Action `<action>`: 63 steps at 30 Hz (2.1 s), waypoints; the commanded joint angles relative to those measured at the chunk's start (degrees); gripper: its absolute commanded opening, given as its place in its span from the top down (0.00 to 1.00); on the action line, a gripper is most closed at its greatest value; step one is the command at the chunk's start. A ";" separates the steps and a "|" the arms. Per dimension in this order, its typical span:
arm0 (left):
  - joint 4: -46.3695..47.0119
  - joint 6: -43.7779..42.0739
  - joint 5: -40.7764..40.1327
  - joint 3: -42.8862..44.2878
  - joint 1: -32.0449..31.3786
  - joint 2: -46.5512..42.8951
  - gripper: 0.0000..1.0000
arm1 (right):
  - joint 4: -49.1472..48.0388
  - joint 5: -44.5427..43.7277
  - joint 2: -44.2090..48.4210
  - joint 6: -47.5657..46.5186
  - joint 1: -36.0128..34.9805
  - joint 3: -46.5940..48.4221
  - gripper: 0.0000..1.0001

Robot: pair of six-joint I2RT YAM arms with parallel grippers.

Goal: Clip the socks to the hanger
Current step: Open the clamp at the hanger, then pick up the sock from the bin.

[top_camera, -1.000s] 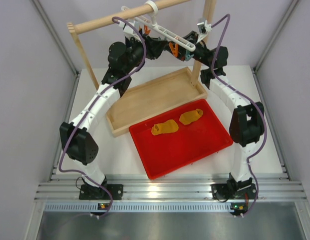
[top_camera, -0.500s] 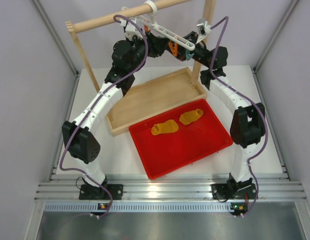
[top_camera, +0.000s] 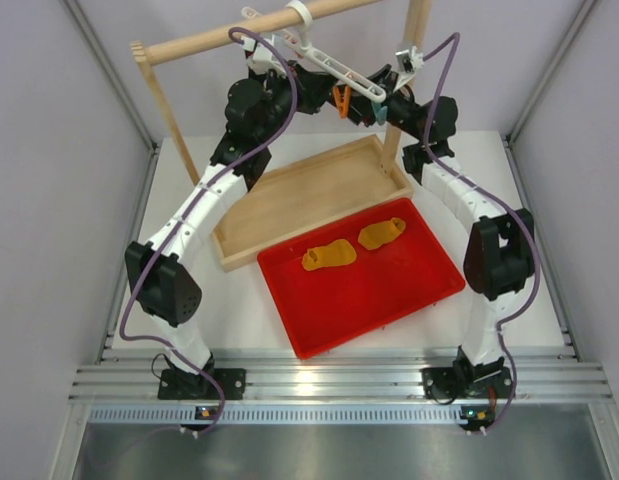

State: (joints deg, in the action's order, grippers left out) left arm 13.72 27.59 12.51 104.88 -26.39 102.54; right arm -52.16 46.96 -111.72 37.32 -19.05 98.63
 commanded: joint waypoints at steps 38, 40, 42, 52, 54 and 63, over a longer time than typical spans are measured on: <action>1.14 2.20 0.32 -1.08 0.46 0.29 1.00 | 55.52 -19.00 25.25 -57.63 -19.97 -42.99 0.52; 1.05 2.20 0.41 -1.08 0.46 0.47 1.00 | 51.04 -19.71 22.08 -57.10 -22.68 -43.52 0.52; 0.88 2.11 0.41 -1.08 0.46 0.47 1.00 | 48.05 -20.86 19.28 -56.40 -24.01 -43.52 0.52; 1.05 1.85 1.02 -1.26 0.46 0.64 1.00 | 39.86 -25.77 9.51 -54.38 -25.86 -42.64 0.44; 0.96 1.94 1.20 -1.26 0.46 0.73 1.00 | 38.37 -28.49 8.46 -53.41 -25.86 -42.90 0.44; 0.70 1.50 1.72 -1.34 0.46 0.55 1.00 | 36.61 -31.05 6.87 -51.30 -26.04 -45.45 0.72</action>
State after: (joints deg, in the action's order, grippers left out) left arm 15.40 28.60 14.31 104.44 -26.55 102.54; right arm -11.49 17.80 -104.25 -14.81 -44.14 53.67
